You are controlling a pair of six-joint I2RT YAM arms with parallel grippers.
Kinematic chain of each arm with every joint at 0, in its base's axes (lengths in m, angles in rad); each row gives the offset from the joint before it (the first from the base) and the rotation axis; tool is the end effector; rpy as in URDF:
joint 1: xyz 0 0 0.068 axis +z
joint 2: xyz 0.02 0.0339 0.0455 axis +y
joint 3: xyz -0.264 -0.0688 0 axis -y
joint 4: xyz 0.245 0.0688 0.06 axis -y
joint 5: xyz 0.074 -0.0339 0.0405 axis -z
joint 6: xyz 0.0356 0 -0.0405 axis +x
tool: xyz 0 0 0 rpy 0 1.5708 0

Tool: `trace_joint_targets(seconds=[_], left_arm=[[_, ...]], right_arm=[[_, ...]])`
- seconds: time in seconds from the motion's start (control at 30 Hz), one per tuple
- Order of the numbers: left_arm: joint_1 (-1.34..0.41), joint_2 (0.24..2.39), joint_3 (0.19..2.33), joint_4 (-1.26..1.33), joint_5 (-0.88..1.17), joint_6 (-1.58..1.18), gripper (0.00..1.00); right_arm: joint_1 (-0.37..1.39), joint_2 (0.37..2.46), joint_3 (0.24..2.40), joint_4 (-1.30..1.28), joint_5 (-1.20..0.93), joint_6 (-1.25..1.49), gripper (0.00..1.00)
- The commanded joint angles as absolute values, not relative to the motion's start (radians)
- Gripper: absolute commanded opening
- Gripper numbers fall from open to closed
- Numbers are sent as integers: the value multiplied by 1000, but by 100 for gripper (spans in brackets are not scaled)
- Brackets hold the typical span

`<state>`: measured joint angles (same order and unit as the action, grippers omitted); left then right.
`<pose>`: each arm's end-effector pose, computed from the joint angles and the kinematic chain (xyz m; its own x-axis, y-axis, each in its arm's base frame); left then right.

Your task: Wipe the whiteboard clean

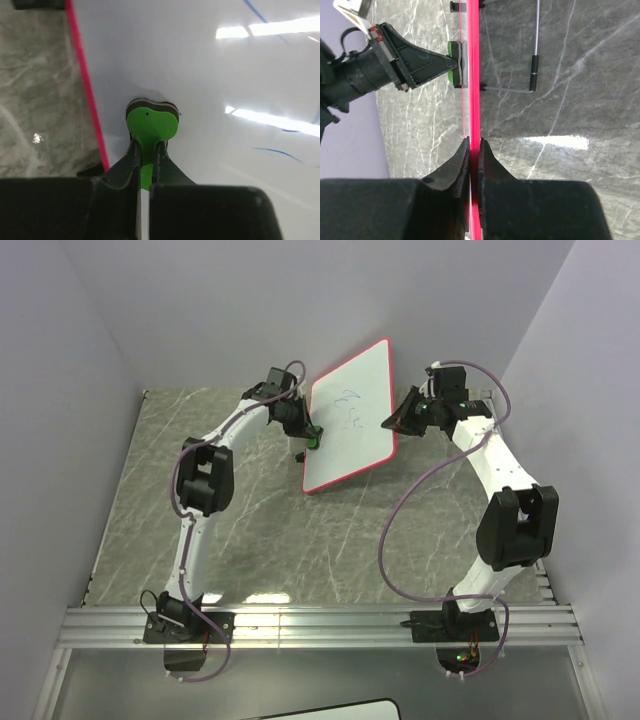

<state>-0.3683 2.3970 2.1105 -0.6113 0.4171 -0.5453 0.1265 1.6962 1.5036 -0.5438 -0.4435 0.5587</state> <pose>0.4916 -0.2052 0.1974 -0.9166 -0.1546 -0.3686 0.1045 0.7975 -0.5941 0.3786 0.0636 0.3161 -0.7925 0.3819 -0.4755 -0.0109 0.7707 0.6371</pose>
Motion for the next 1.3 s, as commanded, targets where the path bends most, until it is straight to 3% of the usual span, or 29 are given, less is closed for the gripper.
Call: trace_joint_targets(seconds=[0.0, 0.4, 0.9, 1.27], left_arm=[[-534, 2399, 2184, -649, 529, -508, 0], [-607, 2275, 2152, -376, 851, -612, 0], [-430, 2514, 2295, -686, 362, -555, 0], [-459, 2488, 2293, -700, 601, -408, 0]], right_arm=[[179, 1709, 1485, -675, -411, 483, 0], [195, 1713, 1476, -687, -410, 465, 0], [209, 1697, 1496, -753, -388, 423, 0], [285, 1617, 1370, -710, -469, 445, 0]])
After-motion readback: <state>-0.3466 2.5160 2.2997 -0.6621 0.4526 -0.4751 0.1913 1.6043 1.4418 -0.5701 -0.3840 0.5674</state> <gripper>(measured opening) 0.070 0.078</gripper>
